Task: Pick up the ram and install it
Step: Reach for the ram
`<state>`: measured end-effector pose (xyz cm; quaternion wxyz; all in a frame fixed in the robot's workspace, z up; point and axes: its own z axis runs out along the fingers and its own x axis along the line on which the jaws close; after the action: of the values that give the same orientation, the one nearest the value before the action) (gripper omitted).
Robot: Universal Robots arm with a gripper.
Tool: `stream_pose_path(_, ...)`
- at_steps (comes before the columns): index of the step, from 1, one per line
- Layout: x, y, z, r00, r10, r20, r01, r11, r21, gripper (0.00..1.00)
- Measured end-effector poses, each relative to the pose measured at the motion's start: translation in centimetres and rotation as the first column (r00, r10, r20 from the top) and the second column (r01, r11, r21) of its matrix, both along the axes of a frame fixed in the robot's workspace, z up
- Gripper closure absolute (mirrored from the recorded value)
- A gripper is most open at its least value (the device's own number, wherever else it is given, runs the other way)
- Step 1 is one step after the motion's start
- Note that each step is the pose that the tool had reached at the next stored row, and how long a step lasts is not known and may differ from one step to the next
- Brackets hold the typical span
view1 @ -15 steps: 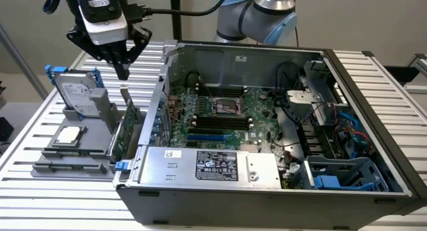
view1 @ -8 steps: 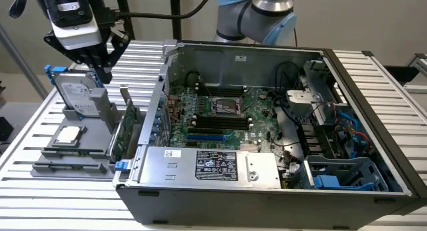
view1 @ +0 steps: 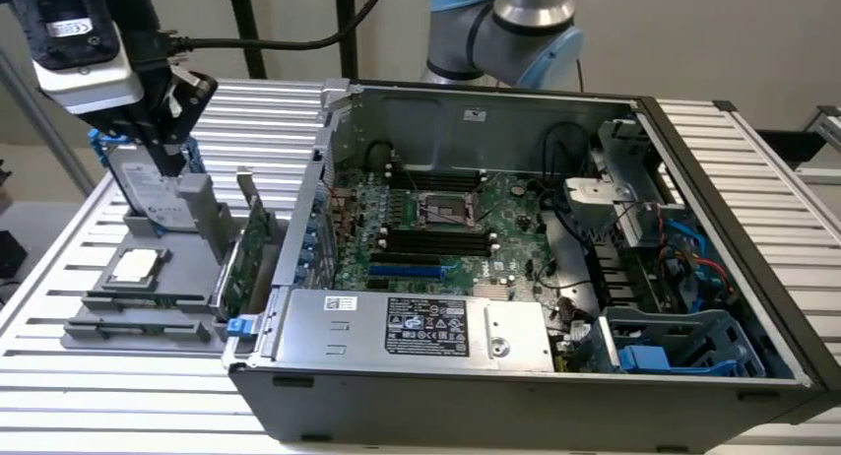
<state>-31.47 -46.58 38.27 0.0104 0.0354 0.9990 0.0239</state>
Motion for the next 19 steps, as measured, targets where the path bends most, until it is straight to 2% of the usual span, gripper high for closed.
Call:
stream_pose_path(9,-3.2,-1.34,-0.76,1.0000,0.000,-0.0001,0.000,1.0000,0.0000,1.00)
stream_pose_path(19,-6.8,-2.44,-2.13,1.0000,0.000,-0.0032,0.000,1.0000,0.0000,1.00)
